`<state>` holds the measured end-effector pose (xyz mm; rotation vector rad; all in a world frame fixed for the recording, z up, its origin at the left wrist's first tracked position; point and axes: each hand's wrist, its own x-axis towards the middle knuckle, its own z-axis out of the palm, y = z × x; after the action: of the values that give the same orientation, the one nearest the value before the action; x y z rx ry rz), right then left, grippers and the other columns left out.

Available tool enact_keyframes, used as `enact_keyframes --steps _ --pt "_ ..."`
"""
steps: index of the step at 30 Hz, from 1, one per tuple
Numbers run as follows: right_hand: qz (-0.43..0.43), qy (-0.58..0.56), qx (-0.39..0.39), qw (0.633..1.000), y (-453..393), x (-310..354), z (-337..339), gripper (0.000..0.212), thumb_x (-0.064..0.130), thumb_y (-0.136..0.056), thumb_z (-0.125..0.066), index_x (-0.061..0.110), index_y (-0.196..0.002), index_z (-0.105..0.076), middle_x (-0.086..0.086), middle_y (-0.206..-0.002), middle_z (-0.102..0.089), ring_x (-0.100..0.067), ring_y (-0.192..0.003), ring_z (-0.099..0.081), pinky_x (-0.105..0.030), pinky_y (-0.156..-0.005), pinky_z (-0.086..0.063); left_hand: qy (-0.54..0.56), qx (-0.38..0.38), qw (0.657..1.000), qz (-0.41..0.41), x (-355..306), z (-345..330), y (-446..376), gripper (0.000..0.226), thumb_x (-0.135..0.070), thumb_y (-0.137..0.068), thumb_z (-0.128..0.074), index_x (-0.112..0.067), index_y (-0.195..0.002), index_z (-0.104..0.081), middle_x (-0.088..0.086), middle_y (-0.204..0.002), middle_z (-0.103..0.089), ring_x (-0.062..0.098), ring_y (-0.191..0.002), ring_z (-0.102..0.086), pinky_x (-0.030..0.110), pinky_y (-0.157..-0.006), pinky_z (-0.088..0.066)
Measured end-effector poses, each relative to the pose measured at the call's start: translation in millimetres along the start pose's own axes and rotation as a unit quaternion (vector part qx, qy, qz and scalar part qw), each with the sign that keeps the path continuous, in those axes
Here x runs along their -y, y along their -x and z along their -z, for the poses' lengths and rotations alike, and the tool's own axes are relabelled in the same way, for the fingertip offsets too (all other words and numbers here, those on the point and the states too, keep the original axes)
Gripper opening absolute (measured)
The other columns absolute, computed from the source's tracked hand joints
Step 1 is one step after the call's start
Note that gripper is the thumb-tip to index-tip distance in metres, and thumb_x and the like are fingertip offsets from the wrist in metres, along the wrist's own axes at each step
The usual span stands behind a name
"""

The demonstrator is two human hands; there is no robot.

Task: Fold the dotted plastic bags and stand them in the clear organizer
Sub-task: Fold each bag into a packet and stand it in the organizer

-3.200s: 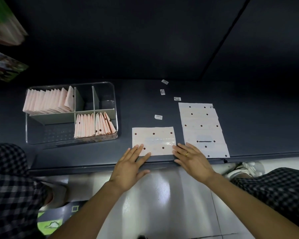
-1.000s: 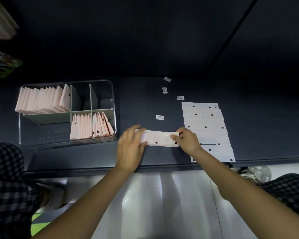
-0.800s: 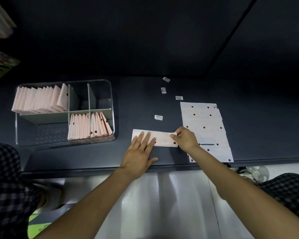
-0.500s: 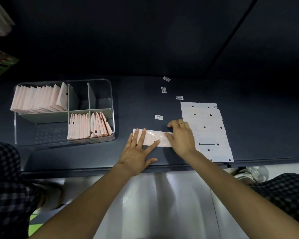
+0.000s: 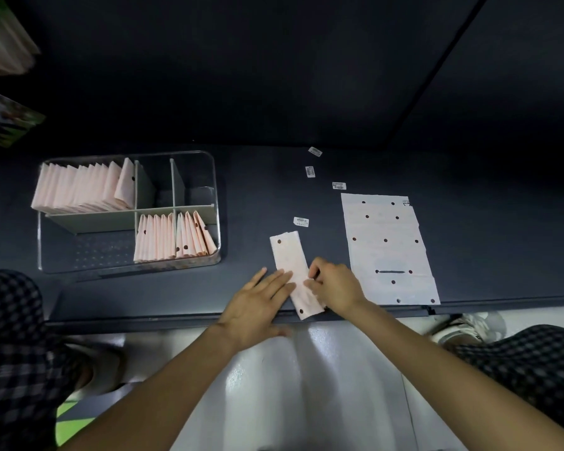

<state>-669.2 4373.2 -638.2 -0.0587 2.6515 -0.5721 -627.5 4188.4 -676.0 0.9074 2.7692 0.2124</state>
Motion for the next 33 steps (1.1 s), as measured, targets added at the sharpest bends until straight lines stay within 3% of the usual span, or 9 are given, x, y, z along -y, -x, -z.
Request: enact_keyframes --steps 2,5,9,12,18,23,28,30,33 --pt "-0.009 -0.086 0.024 0.996 11 -2 -2 0.01 0.019 -0.088 -0.063 0.016 -0.09 -0.054 -0.006 -0.079 -0.067 -0.027 -0.079 -0.067 -0.036 -0.075 -0.053 -0.024 -0.026 0.999 -0.015 -6 0 5 0.084 -0.059 -0.078 -0.062 -0.015 -0.145 -0.034 0.003 -0.155 -0.026 0.019 -0.142 -0.025 0.039 -0.119 -0.011" --pt "0.02 -0.125 0.03 0.991 23 -9 -4 0.006 0.015 -0.089 -0.06 0.014 -0.093 -0.055 0.0 -0.073 -0.063 -0.023 -0.073 -0.065 -0.033 -0.073 -0.052 -0.018 -0.122 0.992 -0.031 -13 -1 6 0.069 -0.052 -0.059 -0.082 -0.018 -0.116 -0.066 -0.001 -0.122 -0.064 0.017 -0.111 -0.062 0.034 -0.096 -0.048" --pt "0.142 -0.03 -0.035 0.989 29 -25 3 0.023 0.019 -0.092 -0.055 0.015 -0.115 -0.057 0.004 -0.11 -0.06 -0.014 -0.101 -0.052 -0.026 -0.088 -0.044 -0.004 -0.196 0.98 -0.038 -18 -3 -3 0.057 -0.05 -0.063 -0.081 -0.014 -0.107 -0.071 0.001 -0.111 -0.07 0.016 -0.1 -0.067 0.033 -0.091 -0.052" --pt "0.199 -0.005 0.01 0.98 29 -34 6 0.048 0.038 -0.092 -0.054 0.02 -0.136 -0.046 0.008 -0.138 -0.047 -0.01 -0.124 -0.041 -0.017 -0.103 -0.03 0.005 -0.225 0.974 -0.028 -21 -3 -9 0.049 -0.042 -0.066 -0.082 -0.013 -0.104 -0.072 0.002 -0.106 -0.071 0.016 -0.096 -0.068 0.034 -0.09 -0.053" --pt "0.247 0.103 0.058 0.962 20 -47 -1 0.091 0.063 -0.074 -0.064 0.026 -0.147 -0.026 0.014 -0.152 -0.027 -0.004 -0.14 -0.021 -0.015 -0.11 -0.011 0.026 -0.252 0.967 -0.001 -19 3 -18 0.034 -0.019 -0.055 -0.088 -0.018 -0.087 -0.076 -0.003 -0.094 -0.073 0.013 -0.084 -0.07 0.028 -0.081 -0.055" --pt "0.243 0.059 0.034 0.968 9 -48 1 0.069 0.04 -0.076 -0.073 0.028 -0.137 -0.045 0.013 -0.13 -0.052 -0.008 -0.124 -0.037 -0.018 -0.102 -0.026 0.208 -0.245 0.944 0.073 -19 4 -13 0.014 -0.013 -0.083 -0.065 -0.012 -0.094 -0.074 0.001 -0.096 -0.073 0.021 -0.085 -0.07 0.032 -0.079 -0.055" --pt "0.103 -0.142 -0.014 0.984 -2 -34 2 0.005 0.02 -0.08 -0.074 0.019 -0.081 -0.069 0.015 -0.075 -0.05 -0.004 -0.074 -0.049 -0.008 -0.068 -0.036 0.356 -0.206 0.887 0.211 -21 4 -14 0.016 -0.019 -0.095 -0.055 -0.008 -0.092 -0.066 0.01 -0.084 -0.067 0.028 -0.085 -0.059 0.033 -0.072 -0.044" --pt "0.066 -0.2 -0.004 0.978 -6 -25 2 0.023 0.022 -0.081 -0.072 0.028 -0.063 -0.059 0.015 -0.062 -0.052 0.002 -0.061 -0.048 -0.008 -0.061 -0.036 0.386 -0.196 0.865 0.253 -19 7 -19 0.014 -0.021 -0.095 -0.053 -0.01 -0.092 -0.061 0.009 -0.083 -0.068 0.029 -0.081 -0.06 0.036 -0.07 -0.045" --pt "0.01 -0.243 0.016 0.97 -16 -14 3 0.021 0.022 -0.085 -0.069 0.023 -0.065 -0.061 0.009 -0.069 -0.064 0.0 -0.067 -0.056 -0.016 -0.068 -0.041 0.424 -0.178 0.839 0.292 -14 13 -28 0.013 -0.021 -0.095 -0.054 -0.012 -0.102 -0.059 0.005 -0.088 -0.072 0.029 -0.085 -0.063 0.035 -0.074 -0.048"
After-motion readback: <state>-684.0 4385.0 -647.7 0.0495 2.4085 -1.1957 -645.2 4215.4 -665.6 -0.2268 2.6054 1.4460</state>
